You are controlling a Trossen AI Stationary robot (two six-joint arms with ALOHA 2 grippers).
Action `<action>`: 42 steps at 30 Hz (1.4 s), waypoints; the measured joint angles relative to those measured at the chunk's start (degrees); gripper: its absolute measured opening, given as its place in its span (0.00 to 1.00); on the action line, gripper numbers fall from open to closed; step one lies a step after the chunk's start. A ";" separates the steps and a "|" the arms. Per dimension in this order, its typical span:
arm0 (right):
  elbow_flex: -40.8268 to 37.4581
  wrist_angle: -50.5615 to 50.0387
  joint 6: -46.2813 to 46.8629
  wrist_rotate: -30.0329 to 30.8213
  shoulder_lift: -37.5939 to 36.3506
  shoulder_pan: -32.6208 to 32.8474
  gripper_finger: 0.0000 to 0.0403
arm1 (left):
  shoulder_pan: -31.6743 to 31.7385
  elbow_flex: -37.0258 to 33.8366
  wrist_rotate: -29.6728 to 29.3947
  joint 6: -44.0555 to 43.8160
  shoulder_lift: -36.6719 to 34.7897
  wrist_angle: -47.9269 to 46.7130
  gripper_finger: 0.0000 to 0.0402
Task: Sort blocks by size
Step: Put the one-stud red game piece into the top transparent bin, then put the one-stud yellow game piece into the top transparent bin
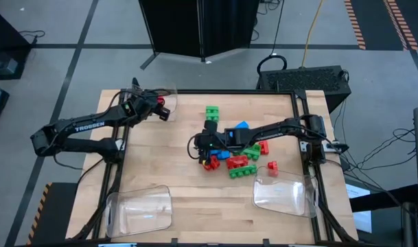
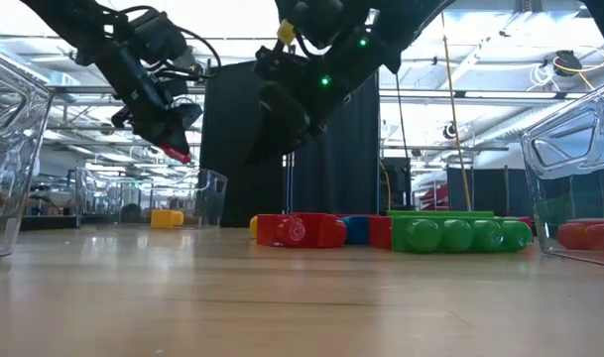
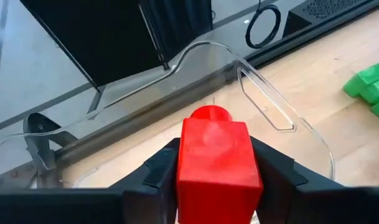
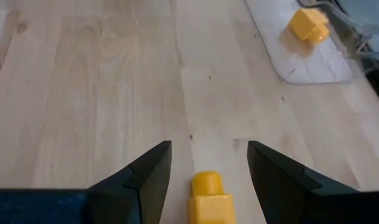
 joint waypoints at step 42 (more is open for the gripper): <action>0.90 -5.33 -3.24 0.09 6.21 -1.76 0.67 | -0.85 0.00 3.34 11.58 0.00 5.23 0.65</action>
